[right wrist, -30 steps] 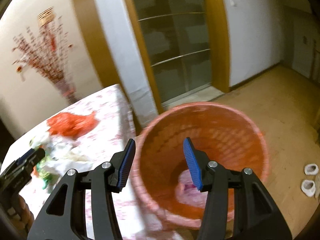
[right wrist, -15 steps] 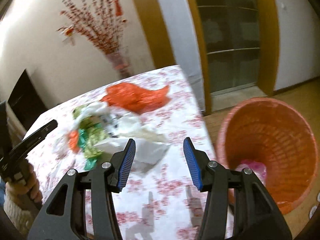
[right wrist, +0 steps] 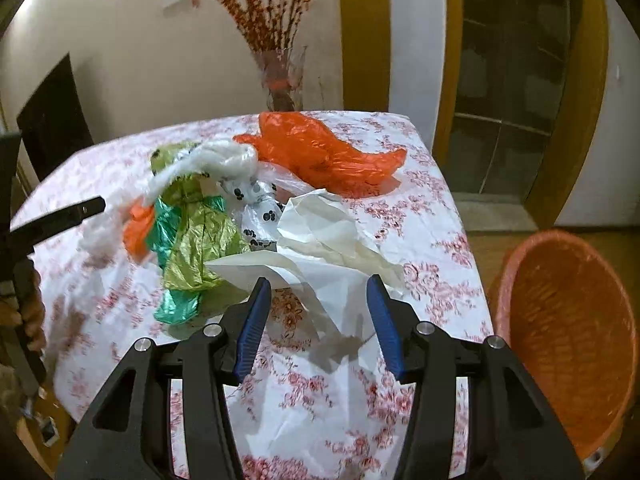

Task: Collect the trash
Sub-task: 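Grasp the white paper with the right tool while the left tool grasps a clear bag, then carry the white paper and clear bag over the orange basket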

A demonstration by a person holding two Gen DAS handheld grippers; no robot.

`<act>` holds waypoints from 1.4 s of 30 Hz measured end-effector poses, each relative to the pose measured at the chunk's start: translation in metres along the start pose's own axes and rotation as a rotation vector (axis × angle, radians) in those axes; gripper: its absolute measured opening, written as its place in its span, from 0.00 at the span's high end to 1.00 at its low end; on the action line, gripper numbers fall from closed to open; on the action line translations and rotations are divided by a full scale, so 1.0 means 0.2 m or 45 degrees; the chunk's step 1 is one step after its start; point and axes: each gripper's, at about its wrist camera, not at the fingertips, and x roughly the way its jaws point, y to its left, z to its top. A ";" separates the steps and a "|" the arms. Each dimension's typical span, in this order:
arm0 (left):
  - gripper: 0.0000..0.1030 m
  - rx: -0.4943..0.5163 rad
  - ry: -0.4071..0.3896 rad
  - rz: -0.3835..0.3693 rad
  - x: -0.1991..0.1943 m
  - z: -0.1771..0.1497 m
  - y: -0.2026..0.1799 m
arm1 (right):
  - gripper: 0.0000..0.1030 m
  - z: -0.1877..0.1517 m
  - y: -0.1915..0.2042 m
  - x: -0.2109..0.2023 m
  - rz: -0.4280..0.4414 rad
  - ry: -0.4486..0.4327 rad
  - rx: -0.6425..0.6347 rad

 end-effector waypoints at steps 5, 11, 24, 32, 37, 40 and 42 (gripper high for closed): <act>0.34 -0.027 0.060 0.007 0.08 0.00 0.02 | 0.69 -0.01 0.00 0.06 -0.017 0.043 -0.007; 0.34 -0.084 0.123 0.002 0.14 -0.01 0.08 | 0.88 0.00 -0.05 0.02 -0.004 0.017 0.051; 0.53 -0.071 0.155 -0.006 0.20 0.00 0.05 | 0.96 -0.01 -0.21 -0.06 0.009 -0.034 0.234; 0.71 -0.060 0.123 -0.021 0.17 -0.01 0.04 | 0.96 -0.02 -0.25 -0.08 0.012 -0.049 0.286; 0.72 -0.047 0.071 -0.030 0.10 0.00 0.04 | 0.96 -0.02 -0.28 -0.12 0.018 -0.073 0.305; 0.72 -0.039 0.035 -0.031 0.06 0.02 0.03 | 0.96 -0.02 -0.29 -0.14 0.019 -0.086 0.311; 0.72 -0.045 0.015 -0.041 0.02 0.03 0.02 | 0.96 -0.01 -0.30 -0.15 0.020 -0.093 0.317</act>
